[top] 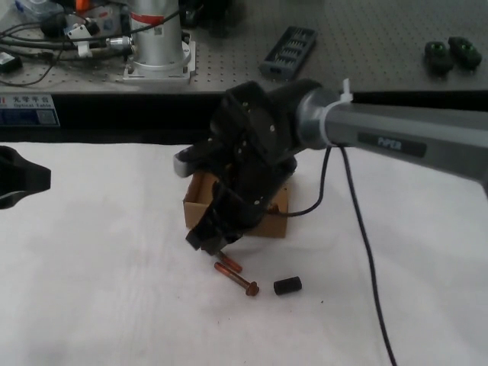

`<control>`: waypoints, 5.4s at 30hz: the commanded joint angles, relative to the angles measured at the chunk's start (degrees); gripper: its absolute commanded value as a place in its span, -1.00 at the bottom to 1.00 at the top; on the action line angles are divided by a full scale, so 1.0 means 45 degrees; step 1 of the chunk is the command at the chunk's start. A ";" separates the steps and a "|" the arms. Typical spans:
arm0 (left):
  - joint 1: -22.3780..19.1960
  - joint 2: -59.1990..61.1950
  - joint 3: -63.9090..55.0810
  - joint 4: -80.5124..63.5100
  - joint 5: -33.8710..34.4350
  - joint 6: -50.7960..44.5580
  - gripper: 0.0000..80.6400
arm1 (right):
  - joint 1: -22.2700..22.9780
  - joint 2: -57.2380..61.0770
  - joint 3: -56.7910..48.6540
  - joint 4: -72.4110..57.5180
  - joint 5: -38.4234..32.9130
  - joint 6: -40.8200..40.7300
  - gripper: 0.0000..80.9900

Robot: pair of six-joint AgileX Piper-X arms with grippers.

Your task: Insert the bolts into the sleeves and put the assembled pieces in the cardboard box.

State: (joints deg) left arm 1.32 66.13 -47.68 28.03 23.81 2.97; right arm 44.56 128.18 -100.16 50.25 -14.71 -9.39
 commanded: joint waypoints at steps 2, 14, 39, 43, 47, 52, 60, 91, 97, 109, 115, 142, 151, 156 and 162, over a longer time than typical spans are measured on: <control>0.0021 -0.0163 -0.0048 -0.0115 -0.0094 -0.0209 -0.21 | 0.0122 0.0214 -0.0201 0.0243 0.0014 -0.0156 -0.60; 0.0016 -0.0185 -0.0048 0.0412 -0.0094 -0.0209 -0.21 | 0.0145 0.0345 -0.0195 0.0169 0.0517 -0.0695 -0.60; -0.0482 -0.0174 -0.0048 0.0408 -0.0094 -0.0007 -0.21 | -0.0066 0.0507 -0.1621 0.0980 0.1588 -0.1060 -0.60; -0.0482 -0.0174 -0.0048 0.0408 -0.0094 -0.0007 -0.21 | -0.0123 0.0686 -0.1621 0.1015 0.1626 -0.1060 -0.60; -0.0482 -0.0174 -0.0048 0.0408 -0.0094 -0.0007 -0.21 | -0.0123 0.0689 -0.1621 0.1050 0.1626 -0.1060 -0.60; -0.0482 -0.0174 -0.0048 0.0408 -0.0094 -0.0007 -0.21 | -0.0123 0.0689 -0.1621 0.1143 0.1626 -0.1060 -0.60; -0.0482 -0.0174 -0.0048 0.0408 -0.0094 -0.0007 -0.21 | -0.0123 0.0689 -0.1584 0.1756 0.1626 -0.1060 -0.60; -0.0482 -0.0174 -0.0048 0.0406 -0.0094 -0.0116 -0.21 | -0.0086 0.0305 -0.0680 0.1172 0.1347 -0.1060 -0.90; -0.0482 -0.0174 0.0846 -0.1046 0.0725 -0.0909 -0.21 | -0.0181 -0.1663 -0.1039 0.1172 0.0413 -0.1060 -0.90; -0.2810 0.0310 0.2060 -0.3024 0.0402 0.1622 -0.21 | -0.1063 -0.6739 -0.0866 0.2187 -0.0296 -0.0885 -0.90; -0.4224 0.2082 0.1072 -0.2794 0.0192 0.2824 -0.21 | -0.1314 -0.9101 0.0727 0.1973 -0.0296 -0.0345 -0.90; -0.8586 0.8917 -0.4294 -0.0540 -0.0946 0.7097 -0.21 | -0.2323 -1.7039 1.0926 -0.0955 0.0232 0.2087 -0.90; -0.8604 0.9870 -0.4731 -0.0542 -0.1151 0.7860 -0.21 | -0.2358 -1.8553 1.1697 -0.0828 0.0195 0.2811 -0.89; -0.8704 1.0275 -0.5364 -0.0542 -0.1147 0.7900 -0.21 | -0.2358 -1.8896 1.2334 -0.0671 0.0198 0.3052 -0.89; -0.8931 1.0783 -0.5996 -0.0542 -0.1238 0.7900 -0.21 | -0.2358 -1.9097 1.2860 -0.0543 0.0146 0.3320 -0.89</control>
State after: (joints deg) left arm -38.48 114.26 -73.72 25.57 18.55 37.69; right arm 34.25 43.12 -42.25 48.57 -13.52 5.44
